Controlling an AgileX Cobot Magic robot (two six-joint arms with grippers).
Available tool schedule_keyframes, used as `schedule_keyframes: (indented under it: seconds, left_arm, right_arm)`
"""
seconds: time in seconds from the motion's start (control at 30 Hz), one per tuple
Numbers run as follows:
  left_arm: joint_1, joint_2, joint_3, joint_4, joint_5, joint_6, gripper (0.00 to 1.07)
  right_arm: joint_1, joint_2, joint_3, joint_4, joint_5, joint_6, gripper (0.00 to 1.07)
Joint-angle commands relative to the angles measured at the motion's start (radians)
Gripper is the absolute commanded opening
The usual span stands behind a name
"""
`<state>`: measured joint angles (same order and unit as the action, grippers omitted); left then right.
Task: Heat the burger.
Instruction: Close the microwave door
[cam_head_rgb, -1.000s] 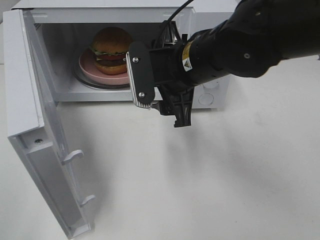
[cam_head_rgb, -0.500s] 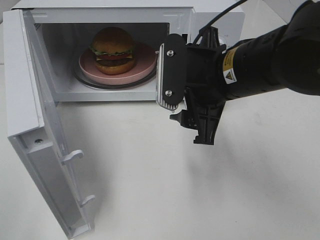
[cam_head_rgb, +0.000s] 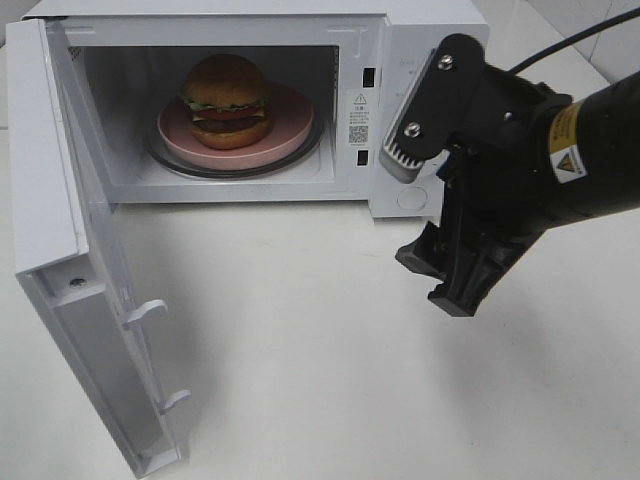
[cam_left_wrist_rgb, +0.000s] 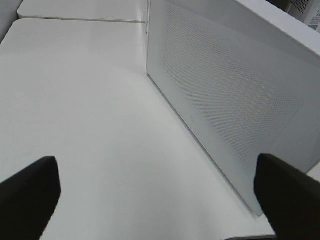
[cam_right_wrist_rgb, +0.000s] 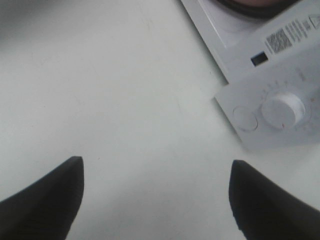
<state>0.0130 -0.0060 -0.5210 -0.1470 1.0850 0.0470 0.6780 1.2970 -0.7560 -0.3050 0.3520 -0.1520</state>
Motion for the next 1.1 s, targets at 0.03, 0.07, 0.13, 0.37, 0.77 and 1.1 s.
schedule_keyframes:
  seconds: [0.03,0.07,0.13,0.37,0.77,1.1]
  left_arm:
    - [-0.005,-0.016,0.003,0.002,-0.013,0.000,0.98]
    - [-0.005,-0.016,0.003,0.002,-0.013,0.000,0.98]
    - [-0.005,-0.016,0.003,0.002,-0.013,0.000,0.98]
    - [-0.005,-0.016,0.003,0.002,-0.013,0.000,0.98]
    - [-0.005,-0.016,0.003,0.002,-0.013,0.000,0.98]
    - [-0.005,-0.016,0.003,0.002,-0.013,0.000,0.98]
  right_arm:
    - [0.000,-0.070,0.003,0.008,0.157,0.159,0.76]
    - [0.000,-0.086,0.003,0.008,0.191,0.187,0.76]
    - [0.000,-0.115,0.003,0.008,0.250,0.227,0.76]
    - [0.002,-0.225,0.003,0.026,0.438,0.274,0.76]
    - [0.002,-0.456,0.003,0.069,0.711,0.274,0.76]
    - [0.002,-0.667,0.023,0.068,0.823,0.278,0.76]
